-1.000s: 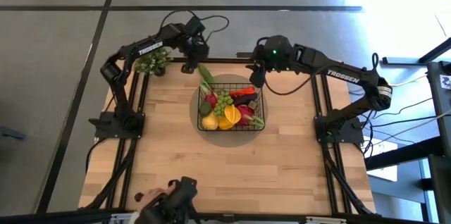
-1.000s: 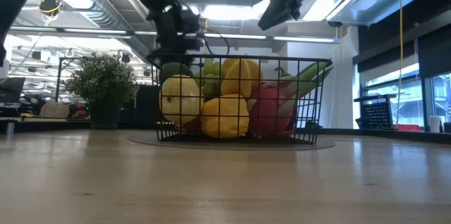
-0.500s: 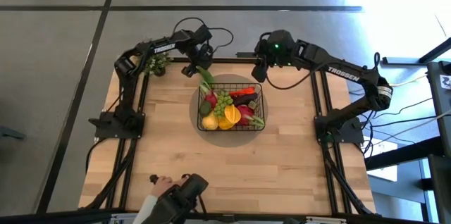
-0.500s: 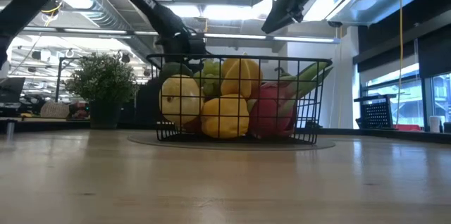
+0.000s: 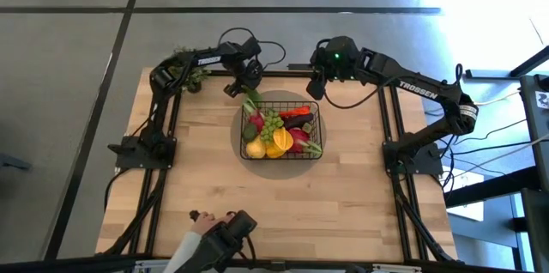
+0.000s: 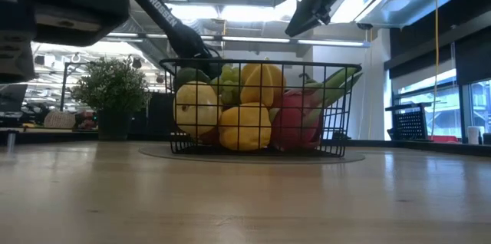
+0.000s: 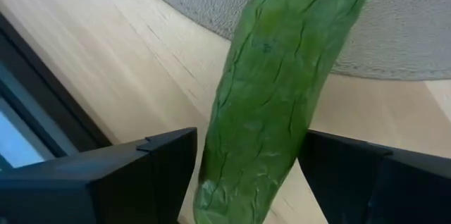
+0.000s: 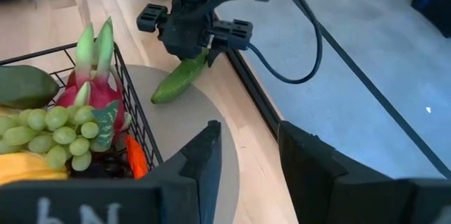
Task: Build produce basket
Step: Put the green cucumber into the black wire basket
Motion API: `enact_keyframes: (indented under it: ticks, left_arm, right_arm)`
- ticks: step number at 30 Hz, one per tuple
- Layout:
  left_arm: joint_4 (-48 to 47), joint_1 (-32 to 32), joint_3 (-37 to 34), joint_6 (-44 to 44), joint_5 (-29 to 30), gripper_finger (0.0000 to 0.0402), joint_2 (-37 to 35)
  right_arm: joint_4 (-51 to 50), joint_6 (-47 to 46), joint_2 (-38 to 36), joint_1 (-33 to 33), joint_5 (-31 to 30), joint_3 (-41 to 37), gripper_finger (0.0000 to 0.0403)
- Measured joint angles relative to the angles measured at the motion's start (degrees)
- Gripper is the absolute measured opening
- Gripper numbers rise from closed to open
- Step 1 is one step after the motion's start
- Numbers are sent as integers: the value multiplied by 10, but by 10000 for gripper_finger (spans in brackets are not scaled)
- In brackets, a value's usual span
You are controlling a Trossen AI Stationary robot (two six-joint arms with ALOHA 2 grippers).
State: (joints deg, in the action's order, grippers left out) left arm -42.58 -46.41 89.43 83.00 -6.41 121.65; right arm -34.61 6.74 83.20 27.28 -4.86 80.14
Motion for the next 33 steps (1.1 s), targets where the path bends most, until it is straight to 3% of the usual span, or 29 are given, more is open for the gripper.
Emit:
enact_keyframes:
  ticks: [5, 14, 20, 27, 33]
  left_arm:
    - [0, 0, 0, -52, -2, 229, 2]
    - [-1, 1, 0, -252, -3, 228, 2]
    - [0, 1, 0, -241, 6, 221, 2]
    - [-2, 8, 0, -228, 22, 168, 2]
    - [-4, 30, 1, -273, 84, 110, 1]
  right_arm:
    - [0, 0, 0, 0, 0, 0, 131]
    - [0, -2, 0, 0, -1, 0, 131]
    - [0, -2, 0, 0, -1, 0, 131]
    - [0, -4, 0, 0, -1, 0, 131]
    - [-2, -4, 0, 0, -1, 0, 131]
